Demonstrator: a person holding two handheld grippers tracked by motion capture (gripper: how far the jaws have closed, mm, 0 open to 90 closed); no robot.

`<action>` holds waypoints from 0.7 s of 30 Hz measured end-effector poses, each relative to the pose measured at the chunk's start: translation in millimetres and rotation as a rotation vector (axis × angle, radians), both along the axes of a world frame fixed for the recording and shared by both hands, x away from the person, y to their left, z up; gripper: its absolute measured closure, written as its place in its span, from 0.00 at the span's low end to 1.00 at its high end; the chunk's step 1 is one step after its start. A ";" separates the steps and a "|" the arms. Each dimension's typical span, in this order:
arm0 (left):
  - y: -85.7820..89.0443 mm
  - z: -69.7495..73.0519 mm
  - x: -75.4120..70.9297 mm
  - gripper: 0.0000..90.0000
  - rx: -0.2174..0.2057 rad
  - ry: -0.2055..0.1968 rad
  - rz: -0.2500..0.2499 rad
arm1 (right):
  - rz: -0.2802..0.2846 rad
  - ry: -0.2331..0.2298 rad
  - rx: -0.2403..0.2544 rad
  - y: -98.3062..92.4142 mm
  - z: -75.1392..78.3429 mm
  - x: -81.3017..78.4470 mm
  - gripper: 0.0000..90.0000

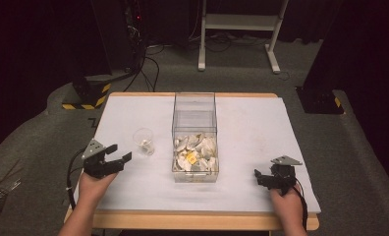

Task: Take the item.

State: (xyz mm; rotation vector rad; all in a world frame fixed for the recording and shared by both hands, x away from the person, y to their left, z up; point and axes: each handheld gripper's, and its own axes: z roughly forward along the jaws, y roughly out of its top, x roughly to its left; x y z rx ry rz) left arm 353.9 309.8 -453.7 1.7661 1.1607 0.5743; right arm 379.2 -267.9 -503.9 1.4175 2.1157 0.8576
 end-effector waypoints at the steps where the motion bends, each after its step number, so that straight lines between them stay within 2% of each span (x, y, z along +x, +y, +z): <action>1: 2.2 -2.1 -0.7 0.32 0.001 0.005 0.003 | 0.000 0.000 0.000 0.0 0.0 0.0 0.14; 5: 7.3 -8.7 -3.3 0.32 0.003 0.023 0.011 | 0.000 -0.001 -0.001 0.1 0.0 -0.1 0.14; 8: 11.2 -15.7 -6.0 0.31 0.019 0.046 0.010 | -0.001 0.001 -0.003 0.1 0.2 -0.3 0.14; 9: 12.5 -20.4 -7.3 0.31 0.038 0.073 0.000 | -0.001 0.001 -0.003 0.2 0.1 -0.3 0.14; 11: 12.8 -22.8 -8.2 0.30 0.047 0.085 -0.004 | 0.000 0.000 -0.004 0.1 0.1 -0.3 0.14; 12: 13.8 -27.9 -10.1 0.30 0.069 0.108 -0.010 | -0.001 0.000 -0.003 0.2 0.1 -0.3 0.14; 14: 14.7 -33.6 -11.8 0.29 0.082 0.132 -0.017 | -0.002 0.000 -0.004 0.2 0.1 -0.3 0.14; 16: 14.9 -36.4 -12.6 0.28 0.092 0.142 -0.019 | -0.001 0.000 -0.004 0.2 0.1 -0.3 0.14; 18: 14.6 -43.3 -16.4 0.28 0.125 0.162 -0.027 | -0.002 0.000 -0.003 0.3 0.1 -0.4 0.14; 19: 14.6 -43.3 -16.4 0.28 0.125 0.162 -0.027 | -0.002 0.000 -0.003 0.3 0.2 -0.4 0.14; 21: 13.7 -47.5 -19.3 0.27 0.156 0.168 -0.027 | -0.002 0.000 -0.003 0.3 0.1 -0.4 0.14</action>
